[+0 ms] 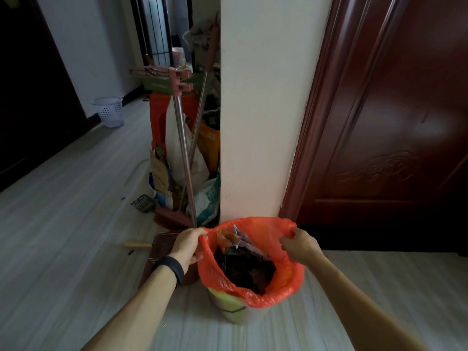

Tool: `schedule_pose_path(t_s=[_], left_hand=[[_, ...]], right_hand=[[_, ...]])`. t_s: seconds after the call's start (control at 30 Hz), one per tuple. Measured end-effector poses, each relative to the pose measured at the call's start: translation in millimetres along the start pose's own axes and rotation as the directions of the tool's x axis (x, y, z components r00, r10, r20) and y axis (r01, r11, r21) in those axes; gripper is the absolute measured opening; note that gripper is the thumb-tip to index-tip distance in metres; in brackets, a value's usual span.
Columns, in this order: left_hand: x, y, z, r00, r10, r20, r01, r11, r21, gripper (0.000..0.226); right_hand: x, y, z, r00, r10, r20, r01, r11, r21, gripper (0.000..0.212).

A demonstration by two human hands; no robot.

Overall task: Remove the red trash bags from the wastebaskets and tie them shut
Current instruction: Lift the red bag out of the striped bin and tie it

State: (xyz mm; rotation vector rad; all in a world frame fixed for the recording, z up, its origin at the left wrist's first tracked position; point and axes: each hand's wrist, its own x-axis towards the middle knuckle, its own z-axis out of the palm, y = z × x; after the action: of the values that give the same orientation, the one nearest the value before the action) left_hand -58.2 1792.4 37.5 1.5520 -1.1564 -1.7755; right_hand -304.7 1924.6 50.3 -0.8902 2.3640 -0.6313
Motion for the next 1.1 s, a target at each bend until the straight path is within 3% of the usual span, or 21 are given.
schedule_pose_path(t_s=[0.13, 0.23, 0.27, 0.33, 0.4, 0.43, 0.53, 0.6, 0.67, 0.77, 0.87, 0.93, 0.97, 1.03, 1.1], left_hand=[[-4.6, -6.4, -1.0, 0.996, -0.082, 0.045, 0.079, 0.994, 0.076, 0.014], [-13.1, -12.3, 1.8, 0.985, -0.146, 0.093, 0.132, 0.982, 0.138, 0.017], [-14.3, -12.5, 3.1, 0.985, -0.145, 0.097, 0.130, 0.981, 0.143, 0.017], [-14.1, -8.7, 5.5, 0.991, -0.115, 0.068, 0.107, 0.989, 0.105, 0.016], [-12.3, 0.4, 6.5, 0.996, -0.082, 0.020, 0.081, 0.996, 0.030, 0.016], [-12.3, 5.6, 7.2, 0.998, -0.059, -0.008, 0.059, 0.998, -0.015, 0.016], [-17.5, 23.0, 11.3, 0.995, 0.055, -0.088, -0.064, 0.992, -0.104, 0.011], [-24.4, 31.8, 15.6, 0.991, 0.117, -0.067, -0.125, 0.984, -0.124, 0.015], [-31.8, 39.0, 22.2, 0.988, 0.152, 0.011, -0.149, 0.982, -0.114, 0.017], [-42.9, 42.8, 30.1, 0.979, 0.156, 0.130, -0.151, 0.987, -0.047, 0.015], [-46.1, 40.0, 31.2, 0.939, 0.215, 0.269, -0.280, 0.932, 0.231, 0.026], [-43.0, 36.4, 28.9, 0.903, 0.287, 0.320, -0.408, 0.808, 0.425, 0.022], [-42.9, 36.3, 28.4, 0.887, 0.321, 0.330, -0.449, 0.762, 0.466, 0.020], [-41.8, 37.0, 28.1, 0.872, 0.334, 0.358, -0.473, 0.767, 0.434, 0.018], [-40.8, 41.0, 27.6, 0.874, 0.322, 0.363, -0.461, 0.784, 0.415, 0.025]], right_hand=[[-18.6, 9.1, 5.1, 0.999, -0.020, 0.042, 0.027, 0.984, -0.175, 0.056], [-30.2, 13.7, 9.3, 0.996, -0.027, 0.084, 0.052, 0.946, -0.319, 0.044], [-27.9, 10.0, 8.8, 0.997, -0.025, 0.076, 0.044, 0.962, -0.269, 0.040], [-26.9, -7.2, -0.2, 1.000, -0.022, 0.007, 0.022, 0.998, 0.063, 0.039], [-23.6, -25.7, -9.3, 0.987, 0.059, -0.149, 0.019, 0.880, 0.474, 0.045], [-25.3, -34.0, -14.7, 0.977, 0.102, -0.190, 0.032, 0.804, 0.594, 0.043], [-28.1, -44.5, -23.8, 0.929, 0.145, -0.340, 0.106, 0.777, 0.621, 0.042], [-28.4, -43.4, -22.0, 0.926, 0.173, -0.335, 0.085, 0.770, 0.632, 0.043], [-24.2, -39.1, -18.7, 0.943, 0.207, -0.262, 0.034, 0.721, 0.692, 0.040], [-22.1, -36.4, -18.3, 0.983, 0.179, -0.037, -0.078, 0.596, 0.799, 0.029], [-18.6, -32.5, -12.2, 0.997, 0.070, 0.039, -0.079, 0.794, 0.603, 0.031], [-24.9, -36.3, -7.7, 0.998, -0.027, -0.050, 0.047, 0.881, 0.470, 0.029], [-27.6, -38.6, -5.4, 0.989, -0.087, -0.122, 0.133, 0.885, 0.447, 0.024], [-34.8, -47.2, -2.6, 0.959, -0.171, -0.226, 0.255, 0.870, 0.422, 0.027], [-34.9, -55.8, -2.8, 0.963, -0.160, -0.217, 0.252, 0.821, 0.512, 0.032]])
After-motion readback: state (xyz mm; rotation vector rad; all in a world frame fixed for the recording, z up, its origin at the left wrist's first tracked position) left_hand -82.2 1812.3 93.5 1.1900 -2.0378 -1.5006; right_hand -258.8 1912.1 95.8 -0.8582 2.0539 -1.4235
